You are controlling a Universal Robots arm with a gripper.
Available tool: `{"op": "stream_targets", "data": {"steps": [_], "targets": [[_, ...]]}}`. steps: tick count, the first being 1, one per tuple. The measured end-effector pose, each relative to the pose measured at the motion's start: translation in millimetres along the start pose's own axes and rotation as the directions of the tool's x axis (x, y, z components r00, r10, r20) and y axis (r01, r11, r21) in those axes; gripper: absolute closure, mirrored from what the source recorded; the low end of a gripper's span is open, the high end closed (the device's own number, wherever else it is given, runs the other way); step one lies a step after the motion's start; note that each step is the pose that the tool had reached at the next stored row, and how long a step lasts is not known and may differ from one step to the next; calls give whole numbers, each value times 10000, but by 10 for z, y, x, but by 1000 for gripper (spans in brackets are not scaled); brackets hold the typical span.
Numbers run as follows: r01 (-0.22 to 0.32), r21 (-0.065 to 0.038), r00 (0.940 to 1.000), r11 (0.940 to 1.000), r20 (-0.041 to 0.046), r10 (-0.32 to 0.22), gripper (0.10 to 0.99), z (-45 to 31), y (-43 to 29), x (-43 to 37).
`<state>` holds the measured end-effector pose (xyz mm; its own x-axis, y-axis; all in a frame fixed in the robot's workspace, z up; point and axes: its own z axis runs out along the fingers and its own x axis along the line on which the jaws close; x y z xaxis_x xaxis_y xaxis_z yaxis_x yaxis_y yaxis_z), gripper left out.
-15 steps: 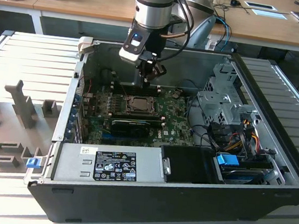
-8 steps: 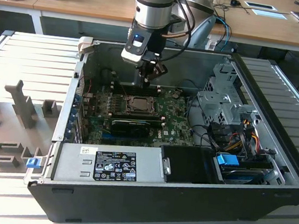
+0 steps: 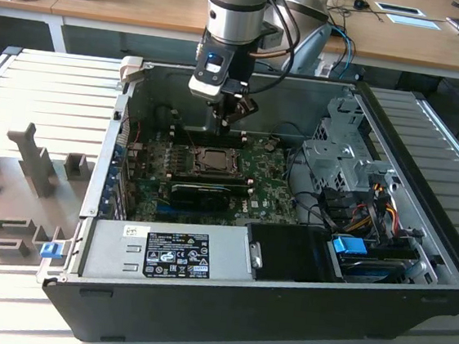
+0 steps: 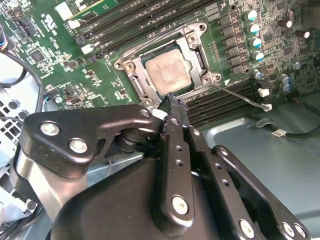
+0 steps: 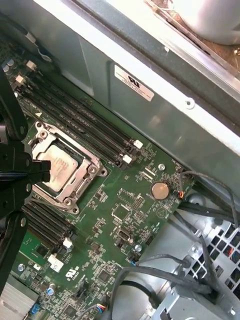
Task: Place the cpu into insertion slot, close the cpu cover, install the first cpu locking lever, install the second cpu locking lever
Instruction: 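Install the first cpu locking lever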
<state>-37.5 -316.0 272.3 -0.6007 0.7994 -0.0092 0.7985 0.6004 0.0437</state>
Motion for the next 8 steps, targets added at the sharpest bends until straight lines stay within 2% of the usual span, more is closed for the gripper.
{"op": "stream_targets", "data": {"steps": [8], "targets": [[598, -6, 9982, 9982, -26, -598, 980, 0, 0, 0]]}}
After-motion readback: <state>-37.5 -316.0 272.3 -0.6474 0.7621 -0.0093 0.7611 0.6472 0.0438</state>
